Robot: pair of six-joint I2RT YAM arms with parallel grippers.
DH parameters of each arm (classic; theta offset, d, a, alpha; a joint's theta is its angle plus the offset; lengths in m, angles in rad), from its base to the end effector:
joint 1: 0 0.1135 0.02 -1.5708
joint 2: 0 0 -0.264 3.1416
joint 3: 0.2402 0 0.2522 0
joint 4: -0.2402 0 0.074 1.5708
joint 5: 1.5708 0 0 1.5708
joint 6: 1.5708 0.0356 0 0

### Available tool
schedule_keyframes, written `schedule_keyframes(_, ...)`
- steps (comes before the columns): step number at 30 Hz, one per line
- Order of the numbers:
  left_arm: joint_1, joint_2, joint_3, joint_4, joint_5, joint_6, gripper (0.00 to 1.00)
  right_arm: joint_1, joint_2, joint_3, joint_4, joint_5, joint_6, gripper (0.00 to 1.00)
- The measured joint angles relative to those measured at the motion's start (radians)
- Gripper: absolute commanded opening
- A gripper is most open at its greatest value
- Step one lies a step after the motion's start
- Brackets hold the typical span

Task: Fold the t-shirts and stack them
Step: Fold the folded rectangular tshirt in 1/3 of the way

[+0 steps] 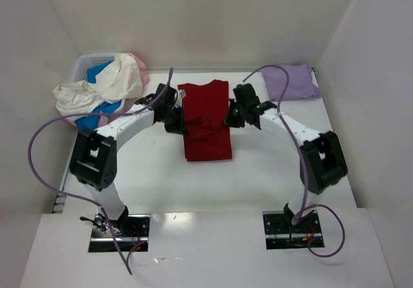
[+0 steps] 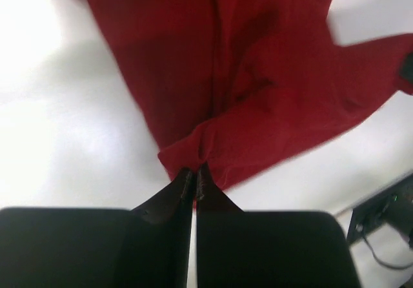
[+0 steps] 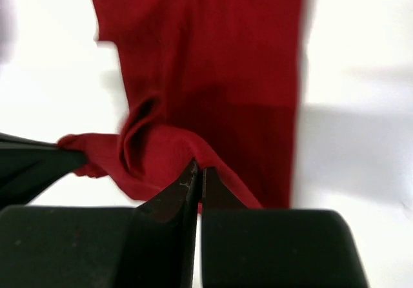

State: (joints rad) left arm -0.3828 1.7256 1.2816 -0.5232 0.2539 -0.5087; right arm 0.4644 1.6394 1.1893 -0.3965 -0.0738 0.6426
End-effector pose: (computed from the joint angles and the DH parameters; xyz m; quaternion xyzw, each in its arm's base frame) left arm 0.3392 -0.1462 0.2340 -0.0220 0.9476 -0.2362 0.2139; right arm 0.3183 0.1624 0.2423 0.0701 0.9320 0.2154 0.2830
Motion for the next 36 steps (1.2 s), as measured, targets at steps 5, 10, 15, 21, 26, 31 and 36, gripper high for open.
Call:
schedule_keyframes(5, 0.039, 0.125, 0.100, 0.039, 0.027, 0.030, 0.12, -0.020, 0.169, 0.109, 0.061, -0.022, -0.034, 0.03)
schedule_keyframes(10, 0.071, 0.190, 0.156, 0.035, 0.046, 0.040, 0.32, -0.025, 0.224, 0.116, 0.060, -0.029, -0.043, 0.07)
schedule_keyframes(15, 0.082, 0.200, 0.168, 0.039, 0.057, 0.063, 0.84, -0.032, 0.248, 0.151, 0.061, -0.029, -0.056, 0.18)
schedule_keyframes(21, 0.084, 0.200, 0.179, 0.057, 0.058, 0.084, 1.00, -0.056, 0.248, 0.154, 0.075, -0.027, -0.066, 0.52)
schedule_keyframes(26, 0.086, 0.175, 0.178, 0.079, 0.054, 0.114, 1.00, -0.085, 0.240, 0.165, 0.088, -0.019, -0.076, 0.59)
schedule_keyframes(31, 0.087, 0.039, 0.111, 0.133, 0.083, 0.125, 1.00, -0.095, 0.176, 0.167, 0.095, -0.039, -0.085, 0.51)
schedule_keyframes(36, 0.069, -0.117, -0.024, 0.186, 0.107, 0.115, 0.82, -0.093, 0.085, 0.095, 0.178, -0.113, -0.085, 0.18)
